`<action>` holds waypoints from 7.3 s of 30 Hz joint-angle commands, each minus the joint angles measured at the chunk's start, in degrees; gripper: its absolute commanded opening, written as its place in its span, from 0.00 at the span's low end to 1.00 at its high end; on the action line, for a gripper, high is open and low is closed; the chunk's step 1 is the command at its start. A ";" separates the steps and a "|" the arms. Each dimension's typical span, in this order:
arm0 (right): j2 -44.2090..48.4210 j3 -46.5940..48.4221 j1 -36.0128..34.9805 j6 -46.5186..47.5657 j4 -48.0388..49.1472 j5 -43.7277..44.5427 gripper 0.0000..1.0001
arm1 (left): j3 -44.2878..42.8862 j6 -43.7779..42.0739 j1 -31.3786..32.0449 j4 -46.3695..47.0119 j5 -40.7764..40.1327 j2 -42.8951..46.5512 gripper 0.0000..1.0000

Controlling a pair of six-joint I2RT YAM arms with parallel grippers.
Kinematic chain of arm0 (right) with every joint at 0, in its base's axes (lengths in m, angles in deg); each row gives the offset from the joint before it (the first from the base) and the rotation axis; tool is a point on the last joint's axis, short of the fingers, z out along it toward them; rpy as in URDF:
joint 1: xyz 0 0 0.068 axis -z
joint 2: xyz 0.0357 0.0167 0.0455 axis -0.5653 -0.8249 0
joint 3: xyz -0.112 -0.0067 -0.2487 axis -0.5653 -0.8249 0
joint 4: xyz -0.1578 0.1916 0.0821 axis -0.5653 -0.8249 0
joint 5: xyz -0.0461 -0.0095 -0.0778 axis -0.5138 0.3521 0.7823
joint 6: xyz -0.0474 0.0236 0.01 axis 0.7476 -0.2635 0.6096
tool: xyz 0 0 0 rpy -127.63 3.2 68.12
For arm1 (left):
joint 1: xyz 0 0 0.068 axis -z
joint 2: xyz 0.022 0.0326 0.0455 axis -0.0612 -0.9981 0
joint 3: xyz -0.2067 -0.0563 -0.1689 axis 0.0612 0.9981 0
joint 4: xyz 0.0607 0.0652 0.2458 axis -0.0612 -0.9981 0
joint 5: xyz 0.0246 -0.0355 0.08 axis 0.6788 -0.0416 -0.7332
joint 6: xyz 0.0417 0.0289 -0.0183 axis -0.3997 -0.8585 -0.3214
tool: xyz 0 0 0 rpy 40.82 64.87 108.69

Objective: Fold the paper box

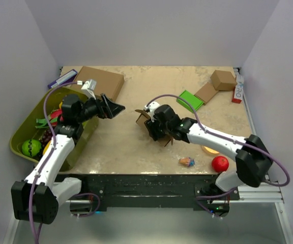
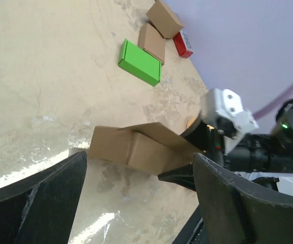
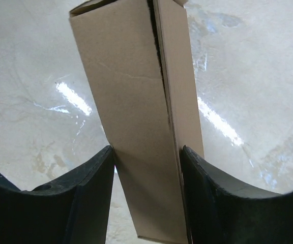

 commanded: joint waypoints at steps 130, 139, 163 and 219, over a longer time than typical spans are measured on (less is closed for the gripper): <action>2.89 5.87 7.57 -26.65 -18.87 14.22 0.11 | -15.69 -34.42 27.56 -15.35 -32.46 -30.15 0.07; 1.74 6.40 8.37 -27.71 -18.78 11.67 0.05 | -15.60 -34.42 28.96 -15.88 -34.29 -29.97 0.06; 7.64 2.27 8.54 -31.05 -22.56 10.87 0.32 | -15.77 -30.55 29.23 -16.58 -36.15 -29.44 0.04; 7.90 2.80 10.30 -39.92 -15.54 2.88 0.00 | -15.34 -33.19 38.72 -19.21 -52.67 -30.85 0.04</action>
